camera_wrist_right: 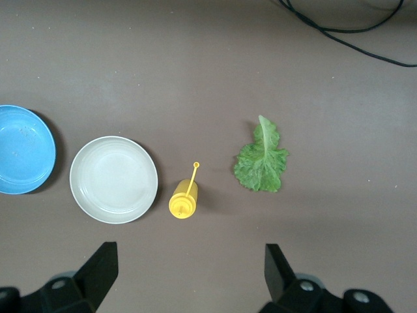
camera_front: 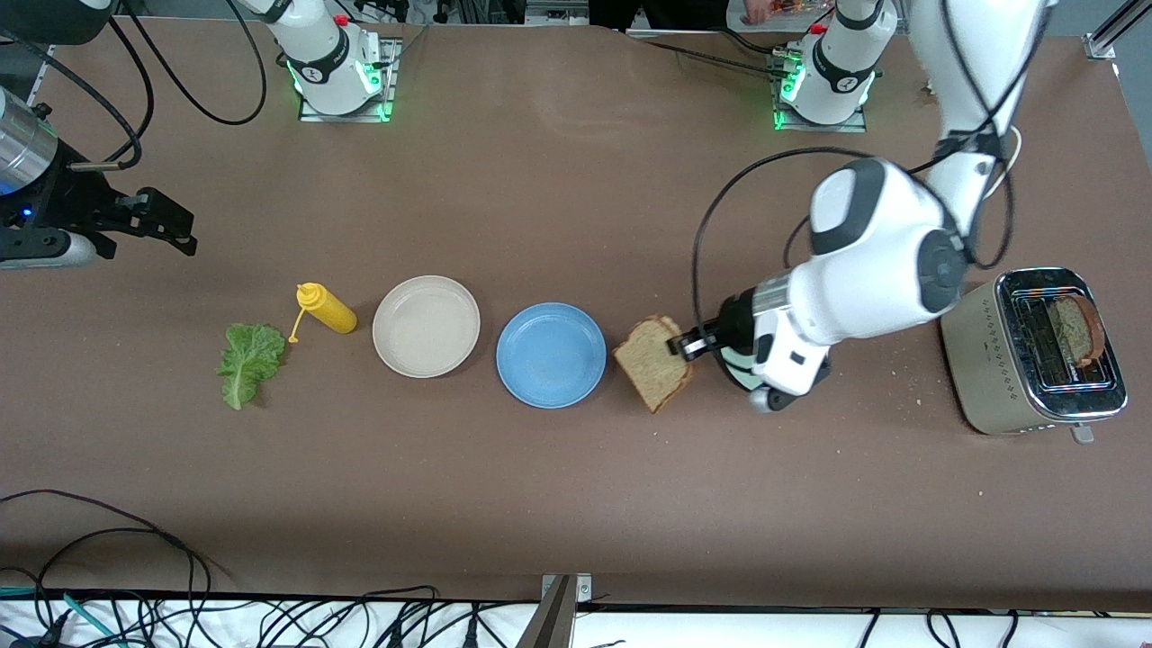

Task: Make sandwich in blue plate with both arms
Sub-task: 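Grasp the bread slice with the left gripper and carry it to the blue plate, then lower the bread onto the blue plate and open the left gripper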

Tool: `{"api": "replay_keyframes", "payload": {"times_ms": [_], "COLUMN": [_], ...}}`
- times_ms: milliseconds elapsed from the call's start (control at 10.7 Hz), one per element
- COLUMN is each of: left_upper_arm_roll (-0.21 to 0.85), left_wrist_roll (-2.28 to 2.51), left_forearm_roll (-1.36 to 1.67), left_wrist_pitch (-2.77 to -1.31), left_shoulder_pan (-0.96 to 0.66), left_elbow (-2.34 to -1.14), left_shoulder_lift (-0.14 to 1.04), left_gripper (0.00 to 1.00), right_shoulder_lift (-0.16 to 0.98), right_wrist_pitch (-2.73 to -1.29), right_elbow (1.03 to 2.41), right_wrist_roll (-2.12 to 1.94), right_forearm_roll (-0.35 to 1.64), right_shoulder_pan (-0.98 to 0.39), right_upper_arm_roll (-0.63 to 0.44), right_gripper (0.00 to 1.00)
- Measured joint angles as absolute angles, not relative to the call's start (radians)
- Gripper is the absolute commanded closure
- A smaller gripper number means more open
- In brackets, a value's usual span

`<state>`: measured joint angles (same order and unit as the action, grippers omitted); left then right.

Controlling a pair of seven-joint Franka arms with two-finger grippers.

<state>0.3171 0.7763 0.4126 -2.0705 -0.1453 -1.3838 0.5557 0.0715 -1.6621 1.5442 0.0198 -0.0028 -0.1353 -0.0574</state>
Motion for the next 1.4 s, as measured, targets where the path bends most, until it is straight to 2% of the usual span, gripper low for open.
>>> {"api": "replay_keyframes", "payload": {"times_ms": [279,838,1397], "left_upper_arm_roll": [0.317,0.314,0.303], "left_wrist_roll": [0.843,0.852,0.853], "left_forearm_roll": [0.414,0.414,0.414], "left_wrist_pitch": [-2.263,-2.434,-2.511], "left_shoulder_pan": [-0.247,-0.364,-0.430], "left_elbow": [-1.384,-1.385,-1.385], "left_shoulder_lift": [0.627,0.731,0.797], "left_gripper": [1.00,1.00,1.00], "right_shoulder_lift": [0.072,0.072,0.072], "right_wrist_pitch": [-1.662,-1.662,-1.662], "right_elbow": [1.544,1.544,1.544], "right_wrist_roll": [0.020,0.020,0.020], "right_forearm_roll": [-0.003,-0.003,-0.003], "right_shoulder_pan": [-0.135,-0.135,-0.135], "right_upper_arm_roll": [-0.058,-0.058,-0.058], "right_gripper": [0.00,0.00,0.00]}}
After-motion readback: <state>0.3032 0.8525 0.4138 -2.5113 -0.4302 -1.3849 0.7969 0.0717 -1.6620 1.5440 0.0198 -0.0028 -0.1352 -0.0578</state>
